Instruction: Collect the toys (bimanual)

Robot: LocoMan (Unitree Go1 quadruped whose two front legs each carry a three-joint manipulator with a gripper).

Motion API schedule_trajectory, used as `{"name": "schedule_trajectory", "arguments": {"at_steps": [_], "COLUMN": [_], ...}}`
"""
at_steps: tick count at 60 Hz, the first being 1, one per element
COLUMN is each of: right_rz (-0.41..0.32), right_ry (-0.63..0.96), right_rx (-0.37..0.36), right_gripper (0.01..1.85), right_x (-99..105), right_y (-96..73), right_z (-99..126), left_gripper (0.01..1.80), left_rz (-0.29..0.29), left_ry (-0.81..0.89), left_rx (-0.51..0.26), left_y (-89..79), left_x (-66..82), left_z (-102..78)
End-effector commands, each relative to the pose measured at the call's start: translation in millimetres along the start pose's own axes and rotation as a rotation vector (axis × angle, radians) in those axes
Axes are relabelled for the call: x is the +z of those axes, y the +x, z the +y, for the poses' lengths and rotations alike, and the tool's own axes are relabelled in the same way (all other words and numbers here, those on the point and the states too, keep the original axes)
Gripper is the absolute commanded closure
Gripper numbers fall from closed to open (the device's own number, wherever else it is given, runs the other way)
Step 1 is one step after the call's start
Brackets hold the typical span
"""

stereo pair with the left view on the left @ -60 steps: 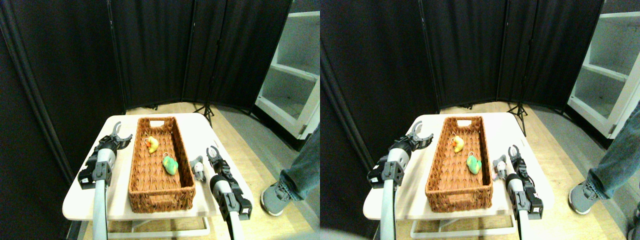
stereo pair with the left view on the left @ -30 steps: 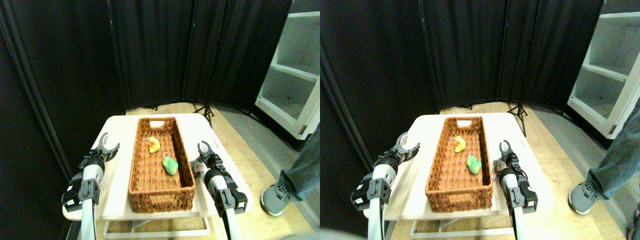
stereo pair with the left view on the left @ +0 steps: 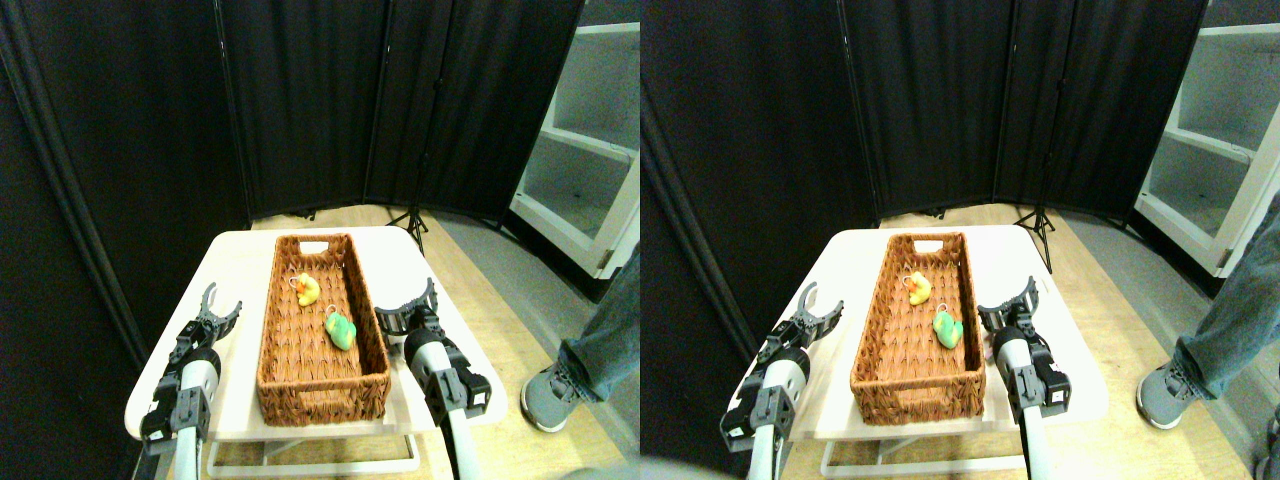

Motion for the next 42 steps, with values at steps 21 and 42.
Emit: {"name": "schedule_trajectory", "arguments": {"at_steps": [21, 42], "right_rz": [0.119, 0.077], "right_ry": [0.175, 0.297], "right_rx": [-0.017, -0.044], "right_gripper": [0.82, 0.99], "right_x": [-16, -20], "right_y": [6.6, 20.7], "right_z": [-19, -45], "left_gripper": [1.47, 1.45], "left_rz": [0.009, 0.0], "left_ry": [0.003, -0.032], "left_rx": [-0.06, -0.043], "left_y": [11.8, 16.4], "left_x": [-3.8, -3.8], "left_z": [-3.6, -4.1]}}
